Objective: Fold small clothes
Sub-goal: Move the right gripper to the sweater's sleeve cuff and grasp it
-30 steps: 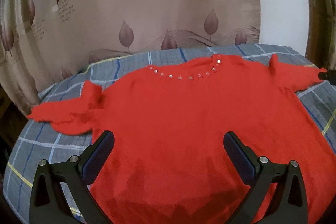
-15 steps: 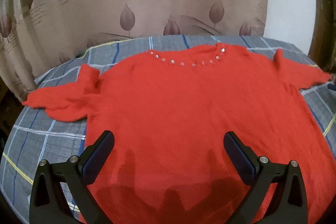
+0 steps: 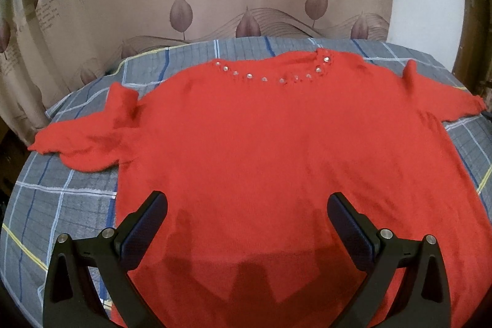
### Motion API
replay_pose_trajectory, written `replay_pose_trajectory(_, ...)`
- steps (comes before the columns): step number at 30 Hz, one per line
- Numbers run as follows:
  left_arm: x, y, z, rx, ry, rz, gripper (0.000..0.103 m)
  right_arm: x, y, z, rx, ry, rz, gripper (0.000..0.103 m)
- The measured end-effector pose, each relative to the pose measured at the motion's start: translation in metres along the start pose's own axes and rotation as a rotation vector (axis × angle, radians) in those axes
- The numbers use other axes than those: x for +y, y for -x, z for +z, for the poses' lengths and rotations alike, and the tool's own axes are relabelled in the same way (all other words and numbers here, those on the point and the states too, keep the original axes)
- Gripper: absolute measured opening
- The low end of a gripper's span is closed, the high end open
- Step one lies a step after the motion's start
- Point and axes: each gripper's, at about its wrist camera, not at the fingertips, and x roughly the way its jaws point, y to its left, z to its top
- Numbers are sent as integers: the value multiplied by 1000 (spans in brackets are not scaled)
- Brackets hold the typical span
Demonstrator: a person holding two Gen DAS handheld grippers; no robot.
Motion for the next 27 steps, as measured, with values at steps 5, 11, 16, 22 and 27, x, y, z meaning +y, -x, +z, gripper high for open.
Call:
replay_pose_trajectory(5,2,-2,0,7,8,-9,103,11,-15,13,-5,37,-56,69)
replay_pose_trajectory(11,2,-4,-1,8,15,-14,103,-4,-17,25,-30,-9,-185,5)
replay_pose_trajectory(16,6,-5,0,8,34,-30,103,-13,-14,31,-8,-30,-143,8)
replay_pose_trajectory(22,11,-4,-1,0,67,-43,103,21,-1,14,-6,-54,13,8)
replay_pose_trajectory(27,16,0,-1,-21,93,-56,103,112,-5,-39,78,94,135,8)
